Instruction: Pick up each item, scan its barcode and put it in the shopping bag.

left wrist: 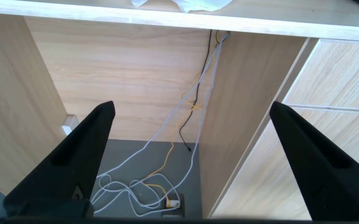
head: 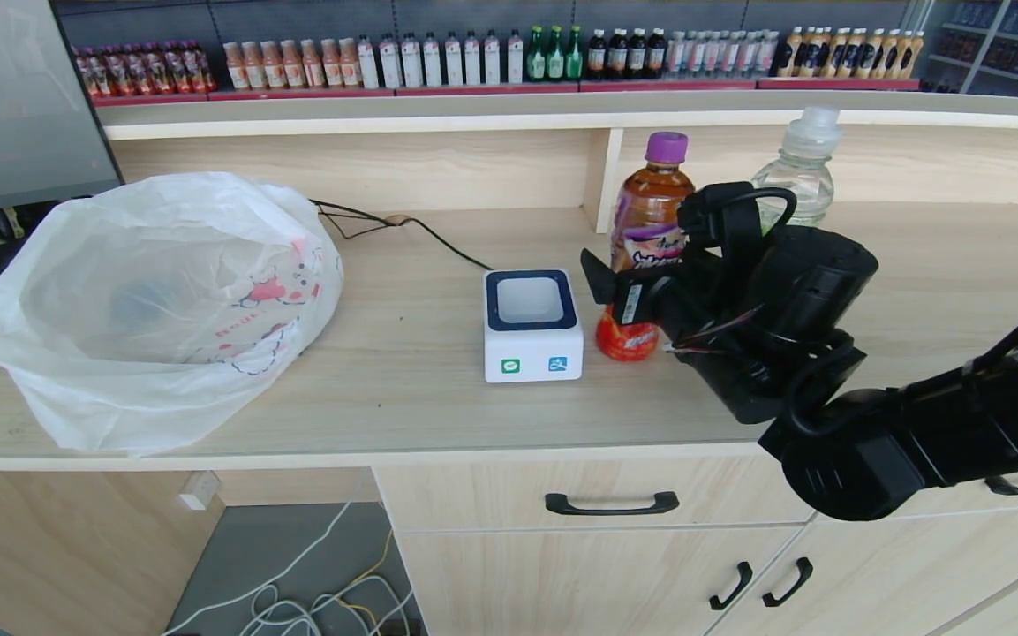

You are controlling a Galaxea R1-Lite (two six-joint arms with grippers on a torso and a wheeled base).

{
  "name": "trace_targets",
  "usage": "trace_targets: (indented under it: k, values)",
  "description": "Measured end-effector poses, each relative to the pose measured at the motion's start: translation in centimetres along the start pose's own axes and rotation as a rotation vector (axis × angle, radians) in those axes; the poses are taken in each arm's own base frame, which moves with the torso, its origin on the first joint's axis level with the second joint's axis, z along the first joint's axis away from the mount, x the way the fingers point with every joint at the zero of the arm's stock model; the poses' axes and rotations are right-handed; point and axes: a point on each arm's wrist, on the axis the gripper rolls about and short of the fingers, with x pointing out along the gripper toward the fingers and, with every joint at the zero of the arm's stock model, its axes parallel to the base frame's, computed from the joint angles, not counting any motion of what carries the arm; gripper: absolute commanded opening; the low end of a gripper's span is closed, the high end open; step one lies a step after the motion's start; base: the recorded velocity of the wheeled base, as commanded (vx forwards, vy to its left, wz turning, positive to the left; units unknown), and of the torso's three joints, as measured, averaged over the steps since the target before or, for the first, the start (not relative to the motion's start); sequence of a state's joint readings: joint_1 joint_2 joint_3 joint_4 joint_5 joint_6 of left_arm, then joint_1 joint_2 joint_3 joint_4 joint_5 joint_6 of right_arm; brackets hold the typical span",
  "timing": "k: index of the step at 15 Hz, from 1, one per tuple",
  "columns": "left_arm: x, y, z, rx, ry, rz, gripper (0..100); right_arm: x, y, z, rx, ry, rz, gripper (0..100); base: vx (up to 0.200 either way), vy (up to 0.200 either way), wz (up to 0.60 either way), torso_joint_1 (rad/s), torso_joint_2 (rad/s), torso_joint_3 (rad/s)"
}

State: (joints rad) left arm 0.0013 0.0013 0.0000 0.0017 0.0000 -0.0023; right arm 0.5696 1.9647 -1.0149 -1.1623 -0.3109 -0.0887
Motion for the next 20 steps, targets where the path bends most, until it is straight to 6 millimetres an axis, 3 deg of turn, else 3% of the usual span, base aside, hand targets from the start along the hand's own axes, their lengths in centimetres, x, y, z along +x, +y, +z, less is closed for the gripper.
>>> trace_targets:
  k: [3, 4, 10, 20]
  values:
    - [0.0, 0.0, 0.0, 0.000, 0.000, 0.000, 100, 0.3, 0.0, 0.2, 0.004, -0.013, -0.002, 100, 0.000, 0.000, 0.00, 0.000, 0.00, 0.000]
    - [0.0, 0.0, 0.0, 0.000, 0.000, 0.000, 100, 0.4, 0.0, 0.3, 0.005, -0.016, -0.002, 0, 0.000, 0.000, 0.00, 0.000, 0.00, 0.000]
    - [0.0, 0.0, 0.0, 0.000, 0.000, 0.000, 100, 0.5, 0.1, 0.3, 0.004, -0.016, -0.001, 0, 0.000, 0.000, 0.00, 0.000, 0.00, 0.000]
    - [0.0, 0.0, 0.0, 0.000, 0.000, 0.000, 100, -0.4, -0.3, 2.1, 0.015, -0.055, 0.001, 0, 0.000, 0.000, 0.00, 0.000, 0.00, 0.000]
